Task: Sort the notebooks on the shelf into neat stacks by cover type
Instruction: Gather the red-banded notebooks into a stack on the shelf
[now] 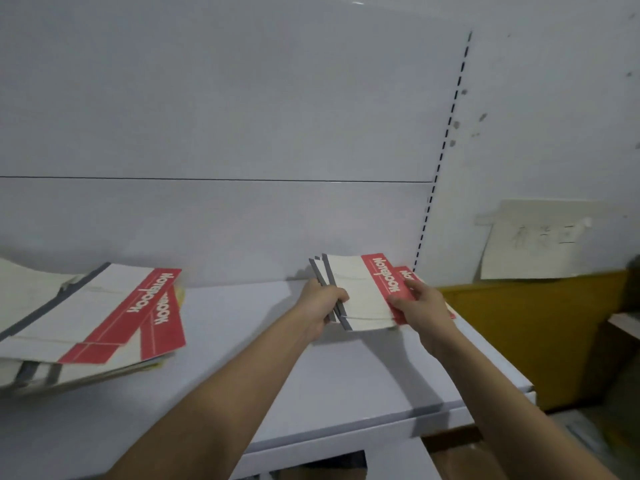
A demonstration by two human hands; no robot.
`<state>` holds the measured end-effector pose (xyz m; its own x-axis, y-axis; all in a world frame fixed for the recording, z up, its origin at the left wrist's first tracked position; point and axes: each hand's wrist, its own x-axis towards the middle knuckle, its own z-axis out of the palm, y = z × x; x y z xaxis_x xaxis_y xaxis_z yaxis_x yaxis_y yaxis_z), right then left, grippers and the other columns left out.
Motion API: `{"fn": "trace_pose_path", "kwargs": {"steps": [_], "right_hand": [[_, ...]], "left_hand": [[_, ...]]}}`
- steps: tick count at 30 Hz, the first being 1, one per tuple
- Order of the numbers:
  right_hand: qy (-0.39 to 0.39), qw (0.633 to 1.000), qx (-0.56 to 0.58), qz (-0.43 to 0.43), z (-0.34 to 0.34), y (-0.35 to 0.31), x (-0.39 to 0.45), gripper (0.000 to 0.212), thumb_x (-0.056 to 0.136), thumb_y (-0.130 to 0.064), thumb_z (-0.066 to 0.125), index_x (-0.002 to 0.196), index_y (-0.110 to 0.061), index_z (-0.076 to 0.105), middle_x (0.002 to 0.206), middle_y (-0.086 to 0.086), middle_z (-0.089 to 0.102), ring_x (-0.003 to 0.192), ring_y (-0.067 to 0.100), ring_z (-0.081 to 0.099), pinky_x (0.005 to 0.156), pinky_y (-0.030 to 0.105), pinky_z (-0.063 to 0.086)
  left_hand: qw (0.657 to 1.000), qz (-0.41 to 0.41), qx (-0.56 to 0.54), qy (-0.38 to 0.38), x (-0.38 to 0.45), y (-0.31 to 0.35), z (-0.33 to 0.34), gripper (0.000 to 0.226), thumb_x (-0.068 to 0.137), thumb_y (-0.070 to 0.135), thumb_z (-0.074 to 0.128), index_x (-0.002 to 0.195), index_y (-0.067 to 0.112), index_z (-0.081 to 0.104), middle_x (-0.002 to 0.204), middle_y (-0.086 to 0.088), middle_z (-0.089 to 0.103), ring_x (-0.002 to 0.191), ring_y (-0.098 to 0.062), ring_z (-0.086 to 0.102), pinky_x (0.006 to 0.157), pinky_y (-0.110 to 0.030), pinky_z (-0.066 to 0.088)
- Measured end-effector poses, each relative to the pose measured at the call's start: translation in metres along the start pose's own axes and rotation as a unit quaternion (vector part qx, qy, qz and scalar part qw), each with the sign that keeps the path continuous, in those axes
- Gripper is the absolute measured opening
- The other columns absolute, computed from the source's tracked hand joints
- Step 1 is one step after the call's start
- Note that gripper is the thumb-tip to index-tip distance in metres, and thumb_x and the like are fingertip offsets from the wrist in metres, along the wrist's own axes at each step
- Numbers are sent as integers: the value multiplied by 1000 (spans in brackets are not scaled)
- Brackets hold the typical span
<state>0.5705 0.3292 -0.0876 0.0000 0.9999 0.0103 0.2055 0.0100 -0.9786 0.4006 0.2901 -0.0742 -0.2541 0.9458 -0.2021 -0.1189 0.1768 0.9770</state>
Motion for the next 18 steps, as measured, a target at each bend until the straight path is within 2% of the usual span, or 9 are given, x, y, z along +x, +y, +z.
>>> {"fn": "trace_pose_path", "kwargs": {"steps": [2,4,7,10,12,13,14,16,18], "right_hand": [[23,999,-25,4,-29,12,23,56,88,-8,67,140,-5,45,121,6,60,104,24,62,87,38,55],[27,998,-47,8,-54,22,45,51,88,-6,67,135,-2,47,111,6,60,99,24,62,82,35,55],[20,995,-96,6,-73,37,72,45,88,-7,67,130,-3,52,109,5,64,94,22,65,78,34,57],[3,980,-197,-20,-74,46,84,38,88,-21,68,123,-11,57,110,3,66,98,22,63,87,42,55],[-2,940,-340,-40,-72,52,90,34,89,-35,64,117,-16,58,115,4,64,109,27,54,95,44,46],[10,912,-408,-45,-71,52,91,35,90,-40,60,117,-17,57,119,6,61,113,29,49,96,44,43],[27,885,-461,-50,-70,51,92,39,90,-42,57,120,-17,55,125,9,55,118,32,44,96,44,39],[69,860,-499,-81,-61,40,90,46,91,-41,57,129,-15,50,135,12,45,125,33,36,98,46,36],[80,877,-450,-149,-41,20,81,49,93,-36,56,135,-13,47,139,13,42,127,33,34,100,47,35]], "left_hand": [[1000,-2,21,-8,13,-10,33,29,78,-9,59,104,2,64,102,-11,70,89,-23,66,69,-28,52],[999,-1,52,-1,28,-21,64,36,65,-2,68,100,5,65,112,-13,67,97,-25,65,76,-32,55],[996,-4,89,21,52,-38,89,49,51,9,64,100,11,63,119,-13,58,97,-25,63,74,-31,55],[993,10,110,30,65,-45,99,52,54,8,55,105,18,59,120,-11,58,98,-24,63,77,-34,58],[992,14,123,35,55,-36,100,39,63,5,55,97,25,53,115,-6,60,104,-25,59,81,-37,57],[991,15,129,30,49,-31,98,35,71,2,57,95,25,49,110,-2,59,106,-24,56,81,-34,55],[990,20,138,24,46,-27,92,37,79,1,59,99,28,45,107,3,57,107,-22,54,79,-29,51],[988,36,150,24,39,-19,71,47,88,4,59,128,25,47,119,2,55,112,-20,52,81,-24,42],[982,71,165,52,31,-9,41,50,90,6,58,137,18,47,131,-2,53,112,-17,53,80,-22,40]]}}
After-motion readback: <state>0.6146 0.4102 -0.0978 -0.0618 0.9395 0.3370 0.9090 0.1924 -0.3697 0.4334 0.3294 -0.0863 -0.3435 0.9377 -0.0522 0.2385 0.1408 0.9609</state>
